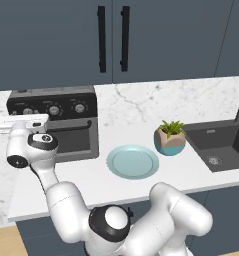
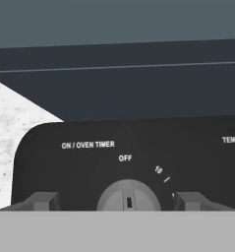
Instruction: Pick up the kebab skewer and baguette bread, and place them inside the toaster oven. Close the toaster oven door and start by setting the timer.
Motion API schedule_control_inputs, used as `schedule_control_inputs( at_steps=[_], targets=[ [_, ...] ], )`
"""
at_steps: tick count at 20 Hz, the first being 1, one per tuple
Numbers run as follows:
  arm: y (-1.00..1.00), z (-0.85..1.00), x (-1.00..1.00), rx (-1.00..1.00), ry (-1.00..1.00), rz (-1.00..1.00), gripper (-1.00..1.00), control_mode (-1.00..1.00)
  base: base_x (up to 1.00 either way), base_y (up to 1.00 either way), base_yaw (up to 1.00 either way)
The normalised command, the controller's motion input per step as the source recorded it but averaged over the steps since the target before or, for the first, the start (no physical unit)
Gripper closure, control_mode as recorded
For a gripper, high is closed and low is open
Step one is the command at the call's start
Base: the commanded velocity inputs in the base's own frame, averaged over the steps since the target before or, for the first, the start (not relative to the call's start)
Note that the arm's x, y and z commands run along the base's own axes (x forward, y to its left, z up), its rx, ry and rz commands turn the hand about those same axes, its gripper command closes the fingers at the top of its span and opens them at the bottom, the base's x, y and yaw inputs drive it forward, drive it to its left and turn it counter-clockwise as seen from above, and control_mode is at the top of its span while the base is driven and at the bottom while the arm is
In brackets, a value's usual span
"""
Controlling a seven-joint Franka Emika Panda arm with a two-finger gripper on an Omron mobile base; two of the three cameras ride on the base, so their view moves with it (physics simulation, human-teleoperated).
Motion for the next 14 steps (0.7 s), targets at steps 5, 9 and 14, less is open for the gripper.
schedule_control_inputs(
  at_steps=[5, 9, 14],
  targets=[
    [0.00, 0.00, 0.00, 0.00, 0.00, 0.00, 1.00, -1.00, 0.00, 0.00, 0.00],
    [0.00, -0.01, 0.00, 0.00, 0.00, -0.02, 1.00, -1.00, 0.00, 0.00, 0.00],
    [0.00, 0.00, 0.00, 0.00, 0.00, -0.03, 1.00, -1.00, 0.00, 0.00, 0.00]
  ],
)
